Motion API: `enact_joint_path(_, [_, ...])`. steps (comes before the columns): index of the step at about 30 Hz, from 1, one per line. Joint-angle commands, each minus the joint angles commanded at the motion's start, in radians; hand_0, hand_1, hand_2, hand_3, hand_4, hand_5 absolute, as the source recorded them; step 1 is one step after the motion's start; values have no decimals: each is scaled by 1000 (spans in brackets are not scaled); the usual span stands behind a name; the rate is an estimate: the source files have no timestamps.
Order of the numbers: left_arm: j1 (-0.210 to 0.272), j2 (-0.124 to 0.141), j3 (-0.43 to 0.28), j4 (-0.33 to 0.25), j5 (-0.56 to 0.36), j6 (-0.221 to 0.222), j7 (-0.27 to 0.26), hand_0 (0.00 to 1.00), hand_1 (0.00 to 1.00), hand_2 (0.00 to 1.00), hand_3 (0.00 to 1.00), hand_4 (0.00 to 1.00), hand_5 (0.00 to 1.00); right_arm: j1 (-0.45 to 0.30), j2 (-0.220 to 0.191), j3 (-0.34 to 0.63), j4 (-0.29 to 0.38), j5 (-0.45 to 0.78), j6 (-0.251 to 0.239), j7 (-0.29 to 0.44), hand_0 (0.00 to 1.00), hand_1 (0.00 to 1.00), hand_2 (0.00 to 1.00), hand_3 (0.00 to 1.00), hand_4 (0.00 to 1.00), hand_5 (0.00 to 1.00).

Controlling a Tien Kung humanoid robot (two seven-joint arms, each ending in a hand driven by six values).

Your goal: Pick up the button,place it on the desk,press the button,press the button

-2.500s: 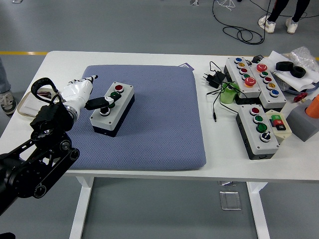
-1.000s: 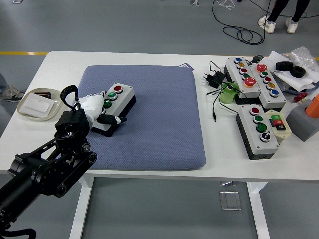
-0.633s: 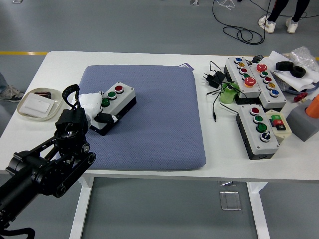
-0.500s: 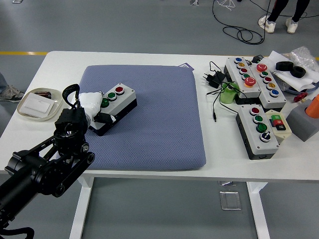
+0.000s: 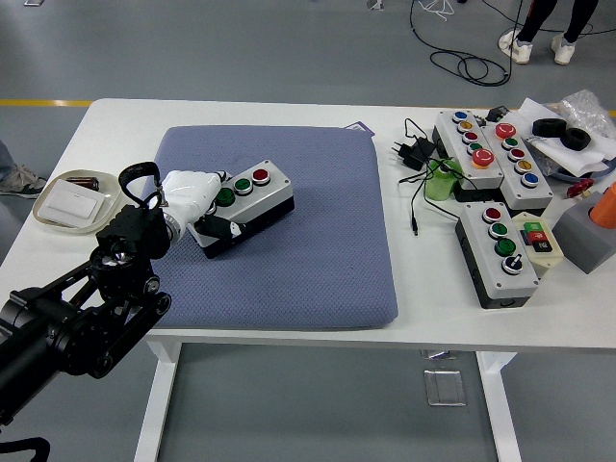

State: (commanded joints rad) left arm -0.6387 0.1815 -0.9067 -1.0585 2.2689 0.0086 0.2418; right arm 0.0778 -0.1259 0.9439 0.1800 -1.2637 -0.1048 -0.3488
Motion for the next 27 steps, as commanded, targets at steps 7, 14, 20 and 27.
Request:
enact_joint_path(7, [-8,13,-29,43,0,82,-253,446,229,150,256,258,2,2,1,-1,0,-1,1,0,642,451,615,559,303,216])
enact_joint_path(14, [-34,38,-18,82,0,28,-437,451,232,152,264,251,2,5,1,-1,0,0,0,1,642,451,615,559,303,216])
enact_joint_path(20, [-61,51,41,98,0,10,-465,508,295,203,289,285,2,8,1,1,0,-3,1,0,642,451,615,559,302,217])
enact_joint_path(27, [-71,52,70,99,0,-14,-481,647,588,519,548,104,2,9,1,6,0,-7,1,0,643,451,615,559,303,217])
